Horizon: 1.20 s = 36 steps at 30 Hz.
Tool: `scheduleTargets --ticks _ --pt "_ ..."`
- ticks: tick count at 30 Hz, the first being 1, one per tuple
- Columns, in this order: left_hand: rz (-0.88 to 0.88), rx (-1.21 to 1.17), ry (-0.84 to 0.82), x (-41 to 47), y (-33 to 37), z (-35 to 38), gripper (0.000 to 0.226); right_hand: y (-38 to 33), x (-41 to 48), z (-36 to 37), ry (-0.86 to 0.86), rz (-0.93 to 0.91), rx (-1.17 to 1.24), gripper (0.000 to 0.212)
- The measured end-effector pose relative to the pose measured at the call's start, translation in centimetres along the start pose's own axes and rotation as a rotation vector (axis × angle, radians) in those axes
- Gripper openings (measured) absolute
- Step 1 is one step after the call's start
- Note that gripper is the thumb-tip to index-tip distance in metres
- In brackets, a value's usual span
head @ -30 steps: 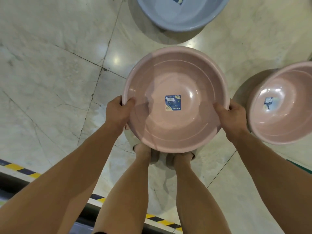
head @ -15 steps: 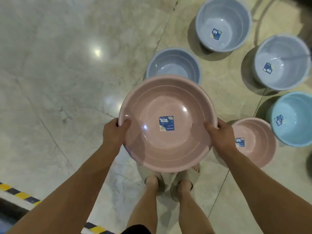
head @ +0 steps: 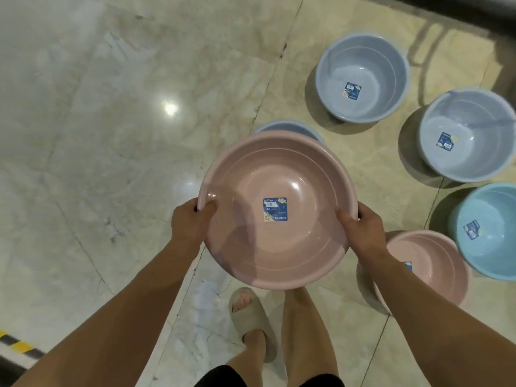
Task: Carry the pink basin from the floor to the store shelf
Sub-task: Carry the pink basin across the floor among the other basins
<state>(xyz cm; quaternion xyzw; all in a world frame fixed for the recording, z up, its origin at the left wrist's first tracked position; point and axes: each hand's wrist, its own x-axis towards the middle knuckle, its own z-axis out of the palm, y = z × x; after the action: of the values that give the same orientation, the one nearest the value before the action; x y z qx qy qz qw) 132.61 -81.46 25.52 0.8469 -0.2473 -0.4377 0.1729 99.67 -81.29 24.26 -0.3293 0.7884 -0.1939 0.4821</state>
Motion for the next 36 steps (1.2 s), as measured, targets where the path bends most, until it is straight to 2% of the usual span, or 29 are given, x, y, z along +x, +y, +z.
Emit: scheduleTargets --ticks 5,9,13,22,26,30,36 --pt "-0.020 0.077 0.006 2.9 2.8 3.0 0.047 -1.3 4.5 -0.7 -0.020 0.016 -0.046 0.012" --pt "-0.033 0.076 -0.009 5.5 4.2 5.5 0.031 -2.1 8.0 -0.8 -0.045 0.013 -0.085 0.010" --pt "-0.057 0.027 -0.027 8.4 4.5 7.7 0.027 -2.2 11.7 0.2 -0.026 0.008 -0.097 0.010" --pt "-0.019 0.136 -0.060 17.7 2.3 13.0 0.034 1.4 20.2 5.7 0.003 0.064 -0.117 0.010" --pt "-0.058 0.134 -0.050 20.7 0.7 15.2 0.024 3.3 22.4 7.9 0.017 0.110 -0.133 0.011" --pt "-0.039 0.150 -0.042 22.6 -0.7 16.5 0.025 5.1 23.7 9.6 0.017 0.142 -0.143 0.010" --pt "-0.020 0.043 -0.037 23.8 -2.2 18.0 0.018 6.6 24.0 10.1 0.005 0.097 -0.031 0.010"
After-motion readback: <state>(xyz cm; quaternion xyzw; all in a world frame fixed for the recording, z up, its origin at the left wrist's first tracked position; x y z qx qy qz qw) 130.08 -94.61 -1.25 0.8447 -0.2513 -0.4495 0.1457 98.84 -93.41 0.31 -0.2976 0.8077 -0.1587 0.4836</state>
